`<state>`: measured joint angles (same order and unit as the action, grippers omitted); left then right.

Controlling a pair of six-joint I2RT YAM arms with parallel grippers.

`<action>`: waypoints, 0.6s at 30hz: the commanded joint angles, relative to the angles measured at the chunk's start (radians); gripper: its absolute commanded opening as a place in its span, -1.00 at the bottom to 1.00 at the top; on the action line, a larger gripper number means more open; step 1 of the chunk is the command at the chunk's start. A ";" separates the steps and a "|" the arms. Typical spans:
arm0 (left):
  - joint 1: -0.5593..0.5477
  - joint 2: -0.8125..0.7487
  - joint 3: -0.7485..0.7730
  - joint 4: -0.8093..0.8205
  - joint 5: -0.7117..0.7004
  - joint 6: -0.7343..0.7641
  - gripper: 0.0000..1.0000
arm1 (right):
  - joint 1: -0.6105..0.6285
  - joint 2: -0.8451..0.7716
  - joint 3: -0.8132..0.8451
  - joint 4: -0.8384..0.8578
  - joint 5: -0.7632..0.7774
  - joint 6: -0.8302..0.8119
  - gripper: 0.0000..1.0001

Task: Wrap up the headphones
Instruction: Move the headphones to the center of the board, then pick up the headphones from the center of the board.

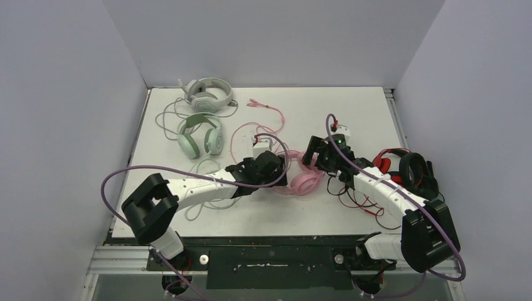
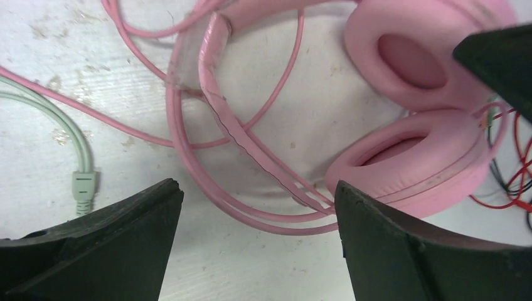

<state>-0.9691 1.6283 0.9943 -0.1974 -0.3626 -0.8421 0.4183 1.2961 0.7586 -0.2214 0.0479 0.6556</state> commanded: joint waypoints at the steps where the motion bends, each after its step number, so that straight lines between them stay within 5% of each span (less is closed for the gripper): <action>1: 0.054 -0.093 -0.010 0.024 -0.007 -0.001 0.79 | -0.004 -0.058 0.002 0.022 -0.091 -0.089 1.00; 12: 0.202 -0.038 0.023 0.055 0.242 0.345 0.48 | 0.015 -0.087 -0.015 -0.059 -0.098 -0.122 1.00; 18: 0.202 0.073 0.110 0.023 0.264 0.351 0.33 | 0.018 -0.089 -0.031 -0.063 -0.090 -0.114 0.99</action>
<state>-0.7696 1.6588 1.0409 -0.1829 -0.1463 -0.5411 0.4271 1.2339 0.7341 -0.2897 -0.0498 0.5488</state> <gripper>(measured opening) 0.665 0.998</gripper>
